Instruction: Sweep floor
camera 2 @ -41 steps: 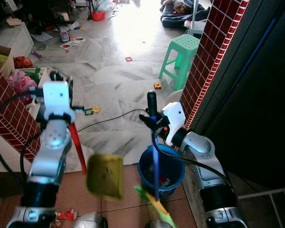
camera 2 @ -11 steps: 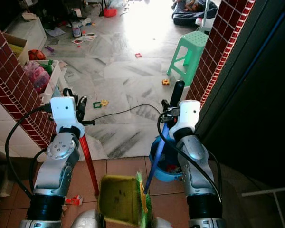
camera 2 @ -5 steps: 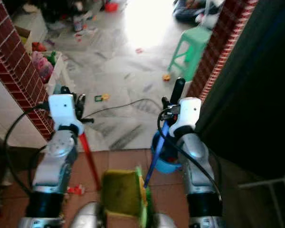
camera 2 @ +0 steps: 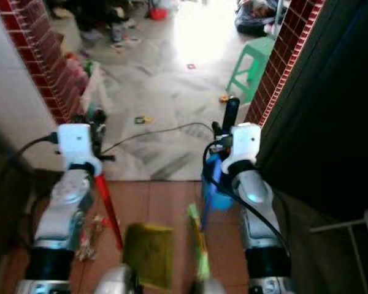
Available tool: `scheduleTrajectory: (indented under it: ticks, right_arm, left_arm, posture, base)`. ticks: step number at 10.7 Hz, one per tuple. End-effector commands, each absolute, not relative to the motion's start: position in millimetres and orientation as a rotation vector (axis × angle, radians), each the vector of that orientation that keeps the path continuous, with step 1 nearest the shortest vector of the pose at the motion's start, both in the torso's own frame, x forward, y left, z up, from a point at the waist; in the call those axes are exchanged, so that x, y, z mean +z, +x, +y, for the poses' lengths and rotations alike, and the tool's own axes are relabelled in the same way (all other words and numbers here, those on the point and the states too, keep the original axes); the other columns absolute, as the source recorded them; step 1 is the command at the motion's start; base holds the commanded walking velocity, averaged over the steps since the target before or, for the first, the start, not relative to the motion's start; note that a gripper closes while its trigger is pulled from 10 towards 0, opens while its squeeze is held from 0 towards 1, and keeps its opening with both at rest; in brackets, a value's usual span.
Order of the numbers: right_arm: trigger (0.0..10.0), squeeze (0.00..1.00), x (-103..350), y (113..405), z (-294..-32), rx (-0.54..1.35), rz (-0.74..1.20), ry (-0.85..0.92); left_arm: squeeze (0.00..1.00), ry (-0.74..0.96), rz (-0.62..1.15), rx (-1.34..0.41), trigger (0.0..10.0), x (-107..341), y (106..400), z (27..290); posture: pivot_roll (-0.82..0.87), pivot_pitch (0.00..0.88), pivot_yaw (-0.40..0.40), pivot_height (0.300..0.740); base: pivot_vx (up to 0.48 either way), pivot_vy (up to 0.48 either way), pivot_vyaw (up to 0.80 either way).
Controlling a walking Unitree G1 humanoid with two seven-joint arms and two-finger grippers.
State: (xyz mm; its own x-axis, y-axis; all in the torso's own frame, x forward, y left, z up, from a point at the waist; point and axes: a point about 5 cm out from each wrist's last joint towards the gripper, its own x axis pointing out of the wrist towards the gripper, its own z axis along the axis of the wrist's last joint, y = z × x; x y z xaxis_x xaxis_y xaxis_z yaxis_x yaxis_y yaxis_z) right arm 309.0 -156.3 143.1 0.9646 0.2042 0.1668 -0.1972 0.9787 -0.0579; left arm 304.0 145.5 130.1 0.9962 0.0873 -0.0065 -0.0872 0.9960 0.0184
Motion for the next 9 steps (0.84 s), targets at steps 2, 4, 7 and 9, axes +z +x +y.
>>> scheduleTrajectory:
  ticks: [2,4,7,9]
  right_arm:
    - [10.0,0.0,141,308,-160,0.181,-0.178,-0.039]
    - [10.0,0.0,140,309,-154,0.194,-0.176,-0.031]
    - [10.0,0.0,141,311,-149,0.209,-0.181,-0.021]
    - [10.0,0.0,141,312,-149,0.213,-0.173,-0.013]
  left_arm:
    - [0.0,0.014,-0.027,0.067,10.0,138,306,140]
    - [0.0,0.013,-0.022,0.075,10.0,137,303,139]
    - [0.0,0.035,-0.02,0.102,10.0,137,301,145]
    - [0.0,0.059,-0.025,0.143,10.0,133,297,148]
  posture:
    - [-0.02,0.0,-0.006,0.74]
    - [-0.01,0.0,-0.012,0.74]
    - [0.02,0.002,-0.008,0.74]
    - [0.03,0.001,-0.017,0.74]
  base:
    - [-0.274,0.0,0.0]
    - [-0.276,0.0,0.0]
    - [-0.089,0.0,0.0]
    - [0.0,0.0,0.0]
